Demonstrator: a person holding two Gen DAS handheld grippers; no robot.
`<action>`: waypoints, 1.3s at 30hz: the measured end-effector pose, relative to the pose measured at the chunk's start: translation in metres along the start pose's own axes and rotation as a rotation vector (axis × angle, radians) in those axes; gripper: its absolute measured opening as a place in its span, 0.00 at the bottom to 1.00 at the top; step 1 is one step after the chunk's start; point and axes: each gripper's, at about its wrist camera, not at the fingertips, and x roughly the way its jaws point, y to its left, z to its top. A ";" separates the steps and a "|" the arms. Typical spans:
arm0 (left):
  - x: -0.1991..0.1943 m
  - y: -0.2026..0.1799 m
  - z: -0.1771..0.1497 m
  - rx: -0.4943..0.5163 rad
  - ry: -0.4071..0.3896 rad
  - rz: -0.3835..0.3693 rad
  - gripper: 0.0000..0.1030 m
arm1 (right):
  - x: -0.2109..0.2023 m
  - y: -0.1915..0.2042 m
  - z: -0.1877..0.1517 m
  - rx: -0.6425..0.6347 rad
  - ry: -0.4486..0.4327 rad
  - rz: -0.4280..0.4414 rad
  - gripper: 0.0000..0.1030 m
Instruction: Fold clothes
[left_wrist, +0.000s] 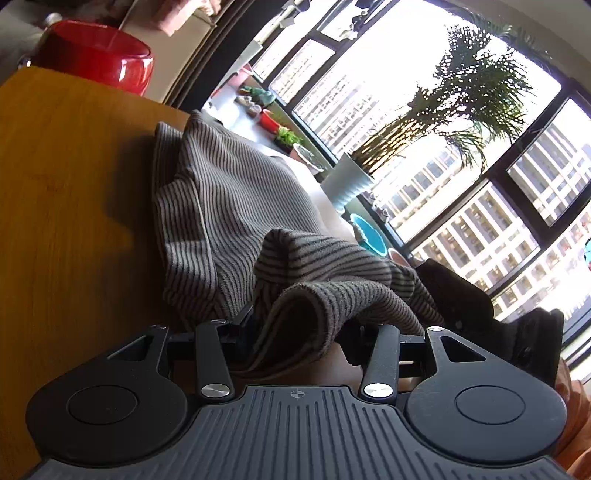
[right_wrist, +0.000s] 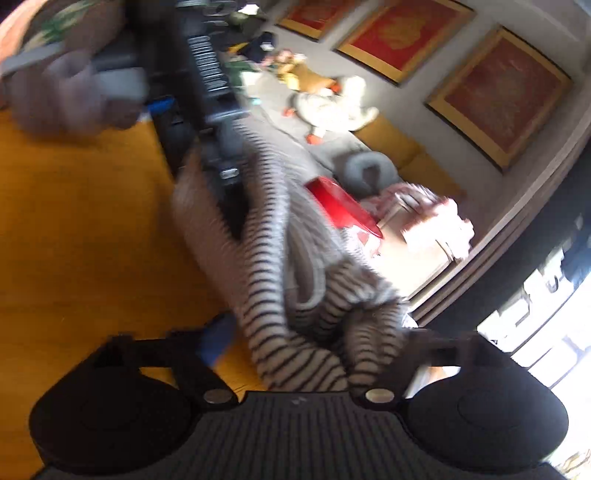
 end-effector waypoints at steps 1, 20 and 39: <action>-0.007 -0.006 0.000 0.038 -0.004 0.008 0.51 | -0.003 -0.006 0.002 0.063 0.016 0.038 0.40; 0.034 0.006 0.024 -0.025 0.056 0.122 0.35 | -0.086 -0.115 0.024 0.614 -0.025 0.415 0.31; 0.009 0.011 0.034 0.009 -0.057 0.222 0.52 | 0.025 -0.155 -0.070 1.111 0.042 0.385 0.34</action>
